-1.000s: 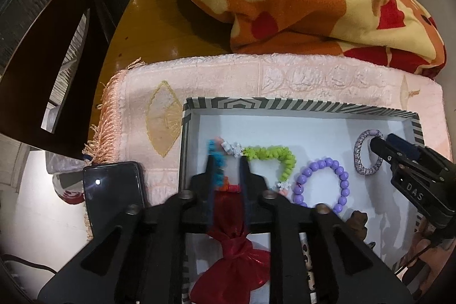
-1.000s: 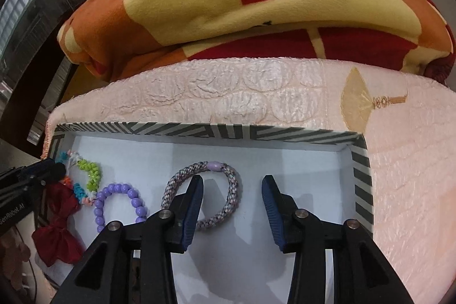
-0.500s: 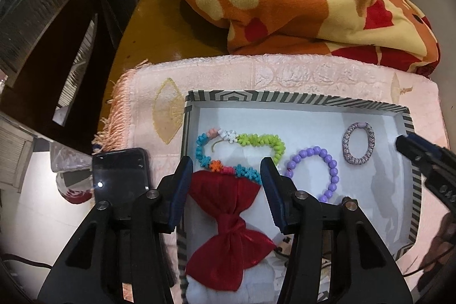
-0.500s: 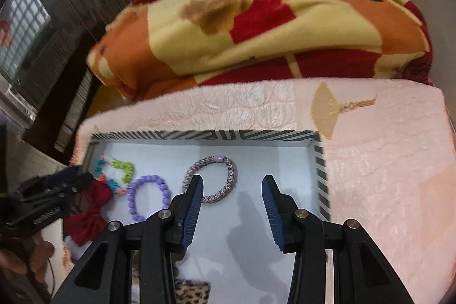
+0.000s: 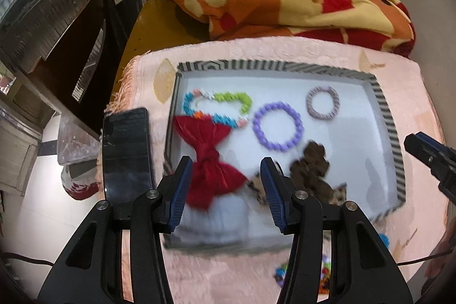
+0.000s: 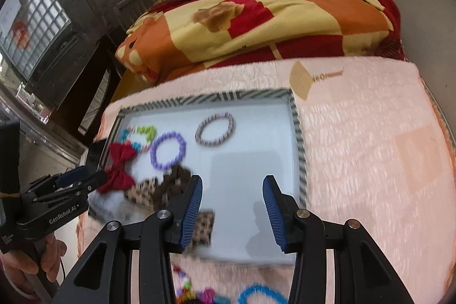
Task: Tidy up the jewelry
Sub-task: 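Withdraw both tools from the tray back over the remaining bracelets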
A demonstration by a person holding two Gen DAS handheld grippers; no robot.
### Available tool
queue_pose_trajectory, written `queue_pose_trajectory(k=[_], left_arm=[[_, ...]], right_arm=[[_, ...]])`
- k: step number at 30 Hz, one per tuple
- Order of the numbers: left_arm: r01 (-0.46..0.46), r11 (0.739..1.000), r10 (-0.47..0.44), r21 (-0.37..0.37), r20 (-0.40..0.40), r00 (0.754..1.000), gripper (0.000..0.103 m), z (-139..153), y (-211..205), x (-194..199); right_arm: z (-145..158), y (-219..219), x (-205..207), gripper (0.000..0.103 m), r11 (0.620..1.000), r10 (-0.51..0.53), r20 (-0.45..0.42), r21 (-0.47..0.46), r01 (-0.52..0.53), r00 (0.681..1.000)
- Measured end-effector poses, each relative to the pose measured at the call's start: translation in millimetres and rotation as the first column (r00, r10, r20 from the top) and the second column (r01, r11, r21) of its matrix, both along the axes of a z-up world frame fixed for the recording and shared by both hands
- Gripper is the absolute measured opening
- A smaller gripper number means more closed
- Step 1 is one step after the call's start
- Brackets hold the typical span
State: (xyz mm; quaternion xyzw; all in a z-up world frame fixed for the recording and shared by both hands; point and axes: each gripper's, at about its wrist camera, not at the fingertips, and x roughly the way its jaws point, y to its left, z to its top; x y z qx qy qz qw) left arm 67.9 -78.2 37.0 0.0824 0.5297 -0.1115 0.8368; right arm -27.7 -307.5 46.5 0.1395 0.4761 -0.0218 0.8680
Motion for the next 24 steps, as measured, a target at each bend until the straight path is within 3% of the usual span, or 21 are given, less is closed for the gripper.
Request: queue_pose_trajectory(k=[15,24], left_arm=[[-0.002,1.000,0.002,0.001,-0.003,1.000,0.051,-1,-18,-105],[0.002,1.000,-0.002,0.001,-0.004,1.000,0.053,-4,-23,-157]], right_arm=[[-19,4,-97,0.044,1.000,0.022,-0.039,0.003,-0.022,0.999],[-32,5,-140,0.051,0.999,0.032,-0.060,0.011,-0.031,0.998]])
